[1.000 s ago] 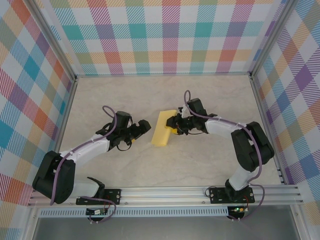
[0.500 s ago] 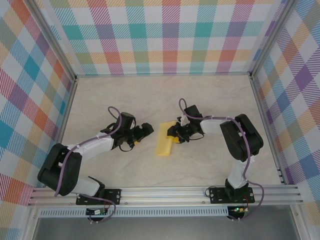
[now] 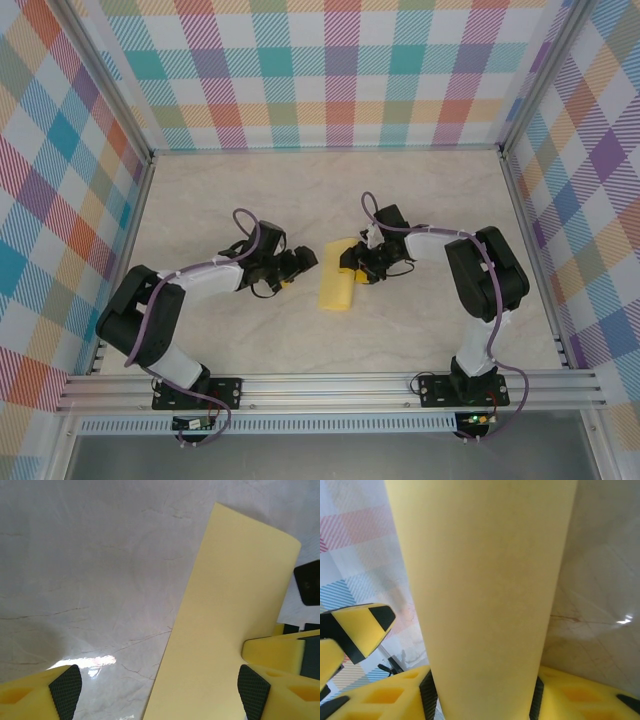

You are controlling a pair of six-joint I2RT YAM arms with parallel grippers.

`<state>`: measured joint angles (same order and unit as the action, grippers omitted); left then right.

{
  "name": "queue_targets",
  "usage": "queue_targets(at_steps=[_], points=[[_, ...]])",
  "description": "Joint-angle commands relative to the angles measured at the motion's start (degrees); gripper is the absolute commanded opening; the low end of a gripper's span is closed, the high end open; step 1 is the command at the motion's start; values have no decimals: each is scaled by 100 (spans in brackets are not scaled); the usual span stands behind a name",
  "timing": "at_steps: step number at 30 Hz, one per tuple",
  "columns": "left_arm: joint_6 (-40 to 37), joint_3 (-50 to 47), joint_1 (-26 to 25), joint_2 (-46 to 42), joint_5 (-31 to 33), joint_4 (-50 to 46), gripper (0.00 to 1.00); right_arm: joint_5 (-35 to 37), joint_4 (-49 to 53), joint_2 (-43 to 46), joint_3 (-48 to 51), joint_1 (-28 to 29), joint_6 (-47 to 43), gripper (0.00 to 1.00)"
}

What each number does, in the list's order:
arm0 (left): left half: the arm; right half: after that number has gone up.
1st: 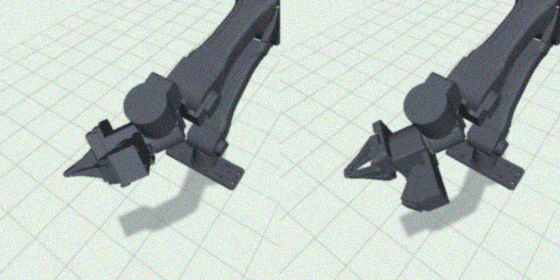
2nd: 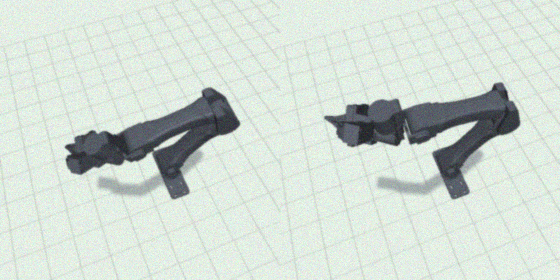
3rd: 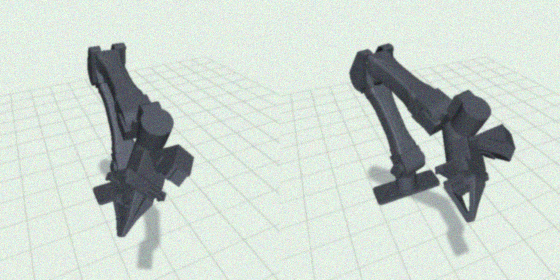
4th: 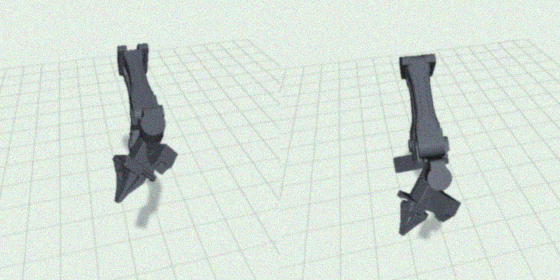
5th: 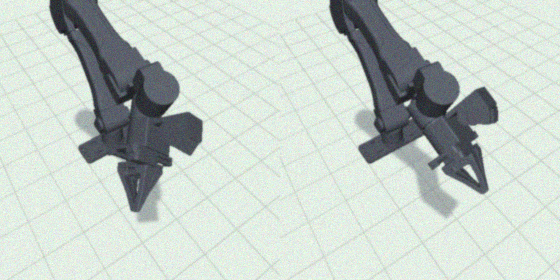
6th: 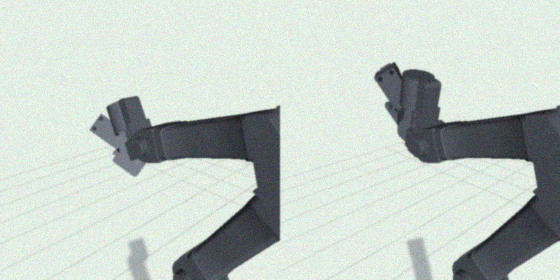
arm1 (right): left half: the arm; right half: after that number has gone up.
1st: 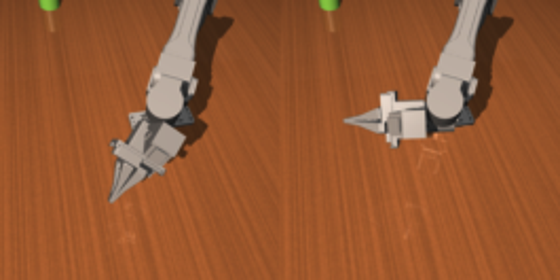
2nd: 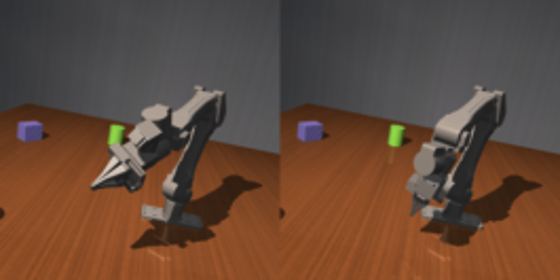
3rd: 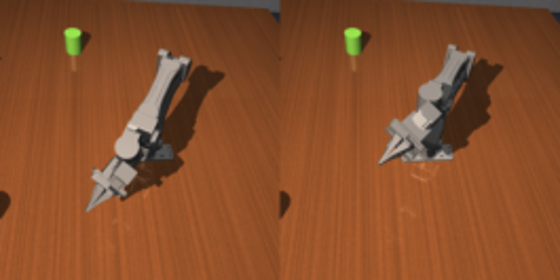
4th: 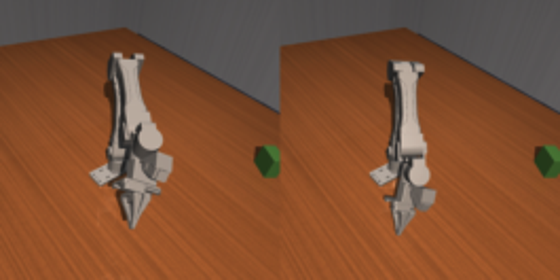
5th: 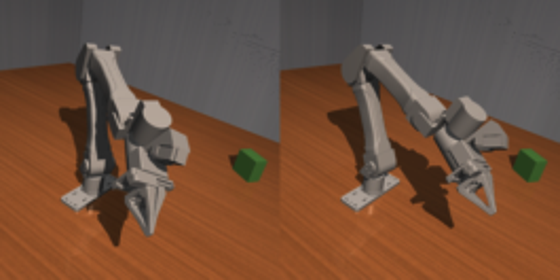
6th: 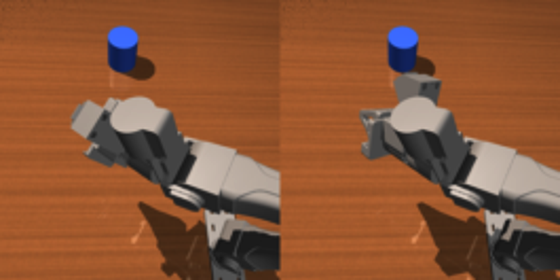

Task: Fold a paper plane with a square sheet of paper (pick it up from the middle)
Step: First fold in half a square sheet of paper at the center of the table.

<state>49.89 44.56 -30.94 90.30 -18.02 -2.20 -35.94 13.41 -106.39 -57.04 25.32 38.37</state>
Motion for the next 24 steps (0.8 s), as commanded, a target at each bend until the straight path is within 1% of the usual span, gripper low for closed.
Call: queue_targets(at_steps=[1, 3, 8, 10, 14, 19, 22, 24], points=[[46, 284, -214, 215, -138, 114, 83, 257, 375, 163, -34, -27, -163, 54], [45, 375, -293, 343, -182, 125, 82, 398, 407, 258, 30, -32, -100, 60], [20, 579, -491, 581, -219, 124, 78, 649, 502, 483, 130, -35, 24, 62], [12, 628, -535, 649, -219, 126, 77, 705, 477, 568, 194, -43, 52, 60], [38, 659, -562, 746, -185, 96, 77, 602, 301, 577, 316, -54, 191, 51], [39, 642, -562, 761, -146, 49, 77, 514, 46, 503, 491, -53, 380, 50], [20, 651, -562, 726, -76, -38, 77, 258, -244, 405, 567, -51, 493, 51], [-1, 638, -562, 675, -6, -90, 77, 80, -531, 358, 636, -46, 645, 50]])
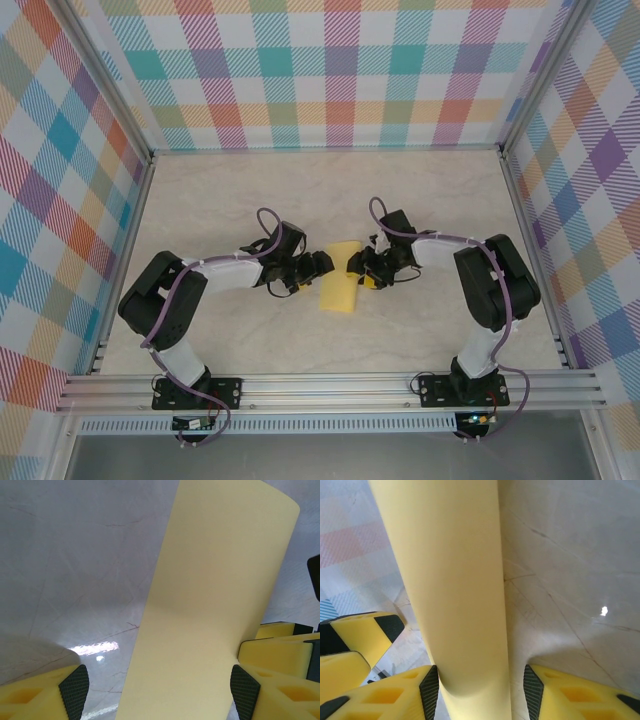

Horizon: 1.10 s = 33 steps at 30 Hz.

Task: Fold a paper plane with a square sheet of paper (pick it up from the middle)
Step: First fold in half a square sheet of paper at the center of the table.

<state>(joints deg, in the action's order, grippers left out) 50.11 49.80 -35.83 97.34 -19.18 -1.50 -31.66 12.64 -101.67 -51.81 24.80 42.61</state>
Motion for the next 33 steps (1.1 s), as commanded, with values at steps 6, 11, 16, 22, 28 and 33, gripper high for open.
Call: queue_targets(at_steps=[6, 11, 16, 22, 28, 33], points=[[-97, 100, -64, -263, 473, -430, 77, -562, -996, -195, 136, 33, 565, 39], [-146, 104, -22, -497, 801, -732, 77, -623, -1349, -384, -25, 221, 902, 34], [-150, -23, 108, -829, 1091, -967, 77, -459, -1770, -578, -183, 522, 1332, 32], [-180, -222, 257, -1172, 1172, -1030, 78, -261, -1292, -730, -618, 702, 1117, 32], [-170, -288, 267, -1098, 930, -841, 77, 505, 102, -543, -923, 706, 465, 40], [-129, -230, 261, -931, 713, -684, 77, 975, 590, -353, -998, 693, 297, 43]])
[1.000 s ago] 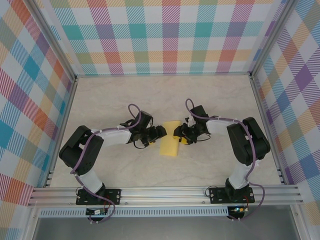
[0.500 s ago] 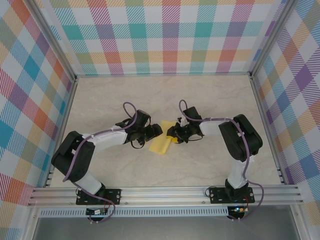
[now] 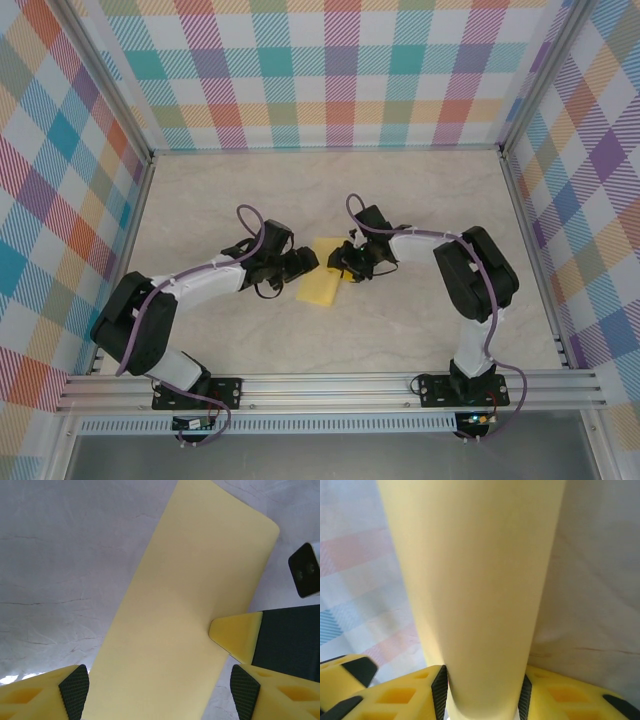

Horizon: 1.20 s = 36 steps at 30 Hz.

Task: Fold a paper plane with a square sheet of paper (pick it up from the middle)
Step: First fold in half a square sheet of paper at the center of the table.

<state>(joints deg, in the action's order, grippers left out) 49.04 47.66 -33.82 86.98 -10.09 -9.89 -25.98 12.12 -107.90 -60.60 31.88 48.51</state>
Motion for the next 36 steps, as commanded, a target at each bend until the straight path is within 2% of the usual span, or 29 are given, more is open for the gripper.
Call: queue_targets(at_steps=[1, 6, 19, 30, 36], points=[[-17, -3, 60, 131, -232, 183, 77, 430, 673, 292, -125, -17, -313, 45], [-24, 50, 60, 219, -349, 216, 77, 555, 834, 313, -172, -33, -390, 47], [-49, 38, 60, 205, -359, 207, 77, 959, 1173, 518, -65, -38, -351, 43], [-59, 99, 60, 250, -344, 154, 76, 1122, 1343, 303, -130, -50, -162, 42], [-53, 115, 60, 278, -353, 163, 76, 762, 1063, 194, -172, -34, -270, 43]])
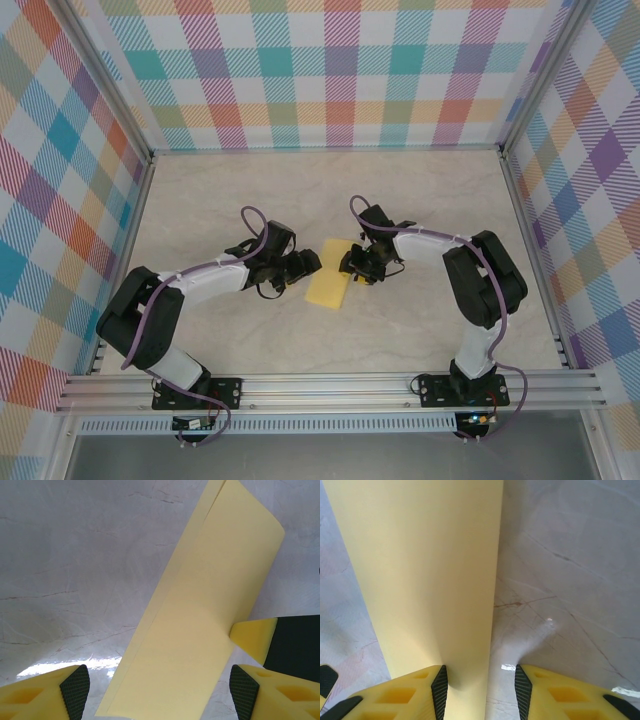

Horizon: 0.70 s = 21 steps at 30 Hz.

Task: Fold a paper plane with a square sheet of paper (pick it up from the middle)
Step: First fold in half a square sheet of paper at the center of the table.

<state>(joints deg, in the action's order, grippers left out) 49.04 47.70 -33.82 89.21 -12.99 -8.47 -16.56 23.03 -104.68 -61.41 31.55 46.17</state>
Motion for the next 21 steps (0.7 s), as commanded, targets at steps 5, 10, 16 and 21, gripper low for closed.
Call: queue_targets(at_steps=[5, 10, 16, 21], points=[[-61, 135, 60, 81, -43, -14, 76, -533, -414, -98, -100, -4, -56, 44], [-53, 131, 61, 54, -32, -30, 76, -556, -409, -255, -240, -8, -11, 45], [-61, 111, 62, -1, 8, -92, 76, -571, -443, -431, -303, -3, 75, 43], [-61, 120, 60, -25, 8, -118, 76, -764, -617, -308, -257, -30, -98, 35]])
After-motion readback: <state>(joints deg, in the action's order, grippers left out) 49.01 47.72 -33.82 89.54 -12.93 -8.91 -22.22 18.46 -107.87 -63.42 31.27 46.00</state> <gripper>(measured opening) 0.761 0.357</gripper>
